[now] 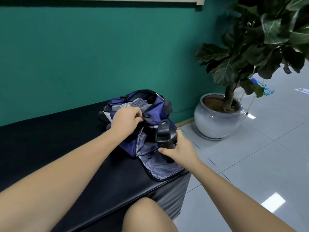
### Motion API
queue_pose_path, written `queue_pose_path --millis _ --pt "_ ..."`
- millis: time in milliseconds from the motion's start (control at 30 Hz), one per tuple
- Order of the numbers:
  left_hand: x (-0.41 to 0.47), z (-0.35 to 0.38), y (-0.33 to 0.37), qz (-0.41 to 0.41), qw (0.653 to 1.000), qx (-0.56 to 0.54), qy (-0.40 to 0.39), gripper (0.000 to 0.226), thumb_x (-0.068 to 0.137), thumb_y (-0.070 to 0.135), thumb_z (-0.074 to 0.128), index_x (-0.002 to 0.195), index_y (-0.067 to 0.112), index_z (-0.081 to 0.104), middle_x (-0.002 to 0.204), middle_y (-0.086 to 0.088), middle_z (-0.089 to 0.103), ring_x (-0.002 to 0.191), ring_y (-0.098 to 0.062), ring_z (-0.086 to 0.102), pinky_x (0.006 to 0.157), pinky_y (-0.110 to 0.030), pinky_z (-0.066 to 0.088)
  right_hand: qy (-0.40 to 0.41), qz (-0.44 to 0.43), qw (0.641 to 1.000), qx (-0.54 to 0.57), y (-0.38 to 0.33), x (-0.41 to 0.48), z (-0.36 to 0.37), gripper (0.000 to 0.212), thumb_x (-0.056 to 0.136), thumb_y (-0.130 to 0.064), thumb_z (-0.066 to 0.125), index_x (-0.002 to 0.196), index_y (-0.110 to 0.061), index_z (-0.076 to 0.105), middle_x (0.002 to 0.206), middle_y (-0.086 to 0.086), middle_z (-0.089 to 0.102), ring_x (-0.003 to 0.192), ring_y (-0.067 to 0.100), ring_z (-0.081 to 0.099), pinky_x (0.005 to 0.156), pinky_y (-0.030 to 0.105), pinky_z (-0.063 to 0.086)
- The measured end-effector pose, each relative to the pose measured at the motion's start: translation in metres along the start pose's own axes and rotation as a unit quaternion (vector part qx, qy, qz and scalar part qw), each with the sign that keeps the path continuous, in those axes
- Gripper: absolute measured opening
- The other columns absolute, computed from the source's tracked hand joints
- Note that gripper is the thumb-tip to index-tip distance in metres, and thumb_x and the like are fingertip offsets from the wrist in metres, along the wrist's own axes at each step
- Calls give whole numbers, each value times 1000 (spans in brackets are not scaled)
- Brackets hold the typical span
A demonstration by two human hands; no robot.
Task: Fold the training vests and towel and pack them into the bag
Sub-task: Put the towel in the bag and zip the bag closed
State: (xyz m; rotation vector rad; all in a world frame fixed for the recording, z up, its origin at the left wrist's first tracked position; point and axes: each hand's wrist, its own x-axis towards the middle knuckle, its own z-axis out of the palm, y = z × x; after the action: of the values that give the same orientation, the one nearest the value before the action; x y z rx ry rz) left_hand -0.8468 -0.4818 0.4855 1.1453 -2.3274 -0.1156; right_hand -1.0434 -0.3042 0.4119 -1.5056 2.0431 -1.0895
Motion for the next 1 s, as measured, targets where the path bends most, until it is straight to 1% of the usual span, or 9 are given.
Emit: queue_pose_path --millis 100,233,367,433,533,633,733,867,1000 --pt "7 -23 0 -23 999 -46 14 10 86 31 83 86 27 74 89 10 75 90 -19 68 84 -40 55 -1 -31 997 -68 -11 2 9 66 71 -65 82 119 -36 47 108 -16 65 96 12 64 78 38 56" --pt "14 -51 4 -18 998 -63 26 7 89 28 82 87 26 76 88 8 72 89 -19 64 85 -38 51 6 -15 988 -154 -25 16 24 67 72 -71 76 114 -27 46 103 -6 62 89 23 64 70 41 57" --pt "16 -70 8 3 998 -50 24 8 90 29 81 86 25 75 85 8 68 87 -18 59 80 -34 41 24 -12 975 -219 -40 34 41 76 76 -69 78 122 -17 48 115 3 65 106 32 64 69 38 46" --pt "14 -74 9 7 998 -51 23 9 90 29 81 86 25 75 85 8 68 87 -18 59 79 -35 41 54 -11 973 -224 -47 40 49 75 78 -67 78 123 -15 49 119 5 64 112 32 61 73 39 46" --pt "12 -77 9 -7 997 -68 26 9 91 29 82 86 27 74 87 9 69 88 -17 60 86 -39 48 91 -5 974 -206 -56 47 60 76 80 -64 78 129 -14 49 125 6 61 118 31 57 83 43 53" --pt "11 -79 8 -22 996 -75 46 13 88 32 83 83 33 71 87 13 69 85 -15 61 89 -41 51 116 -10 983 -141 -59 52 69 75 78 -62 80 129 -18 48 127 3 60 119 28 56 87 47 56" --pt "0 -74 9 -21 997 -62 51 18 87 30 84 82 31 66 87 11 68 82 -15 61 83 -42 53 119 -7 990 -76 -50 52 77 75 77 -55 84 133 -21 48 131 0 58 123 26 53 93 48 55" --pt "-30 -46 7 -23 996 -20 78 26 90 32 75 87 30 50 88 9 55 79 -19 57 72 -41 50 138 -13 990 -26 -38 50 88 81 77 -48 87 141 -22 45 138 -3 53 131 23 49 102 47 52" --pt "-49 -15 6 13 999 28 38 16 98 39 64 91 28 56 88 9 52 78 -20 62 63 -35 42 147 2 989 36 -39 54 95 89 77 -46 89 147 -23 40 144 -5 50 135 21 46 108 48 49"
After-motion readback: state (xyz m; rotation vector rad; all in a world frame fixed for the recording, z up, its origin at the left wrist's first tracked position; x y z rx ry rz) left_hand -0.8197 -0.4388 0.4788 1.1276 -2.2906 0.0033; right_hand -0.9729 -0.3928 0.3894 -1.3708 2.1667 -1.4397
